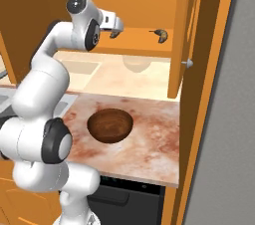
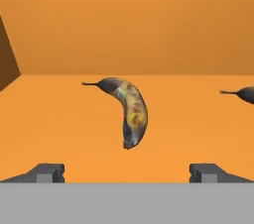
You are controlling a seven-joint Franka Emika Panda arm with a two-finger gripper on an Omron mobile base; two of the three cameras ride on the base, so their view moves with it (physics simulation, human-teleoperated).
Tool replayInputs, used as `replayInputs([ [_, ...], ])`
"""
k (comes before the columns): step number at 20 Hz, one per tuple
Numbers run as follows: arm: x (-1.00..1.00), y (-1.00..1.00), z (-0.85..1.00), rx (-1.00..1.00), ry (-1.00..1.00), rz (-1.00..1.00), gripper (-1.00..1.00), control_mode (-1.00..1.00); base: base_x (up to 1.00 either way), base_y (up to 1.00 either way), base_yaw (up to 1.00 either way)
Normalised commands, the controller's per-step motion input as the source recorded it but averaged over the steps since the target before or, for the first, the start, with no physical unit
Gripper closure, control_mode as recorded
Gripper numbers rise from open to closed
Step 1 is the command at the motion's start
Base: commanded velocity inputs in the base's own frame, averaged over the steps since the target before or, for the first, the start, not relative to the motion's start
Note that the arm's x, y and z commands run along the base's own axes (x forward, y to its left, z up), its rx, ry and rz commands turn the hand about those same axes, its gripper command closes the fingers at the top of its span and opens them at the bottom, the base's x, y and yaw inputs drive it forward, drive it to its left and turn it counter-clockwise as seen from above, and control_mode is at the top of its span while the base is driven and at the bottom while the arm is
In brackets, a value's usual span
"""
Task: Pick the bananas from the cabinet and place them in one bowl. Pick the garlic from the sink and place it in the other bowl.
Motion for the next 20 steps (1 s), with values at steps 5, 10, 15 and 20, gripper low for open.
replayInputs([
  [5, 0.21, -0.05, -0.1, 0.0, 0.0, 0.0, -1.0, -1.0, 0.0, 0.0, 0.0],
  [10, 0.21, -0.02, -0.11, 0.0, 0.0, 0.0, -1.0, -1.0, 0.0, 0.0, 0.0],
  [15, 0.21, -0.06, -0.06, 0.0, 0.0, 0.0, -1.0, -1.0, 0.0, 0.0, 0.0],
  [20, 0.24, -0.01, 0.0, 0.0, 0.01, 0.0, -1.0, -1.0, 0.0, 0.0, 0.0],
])
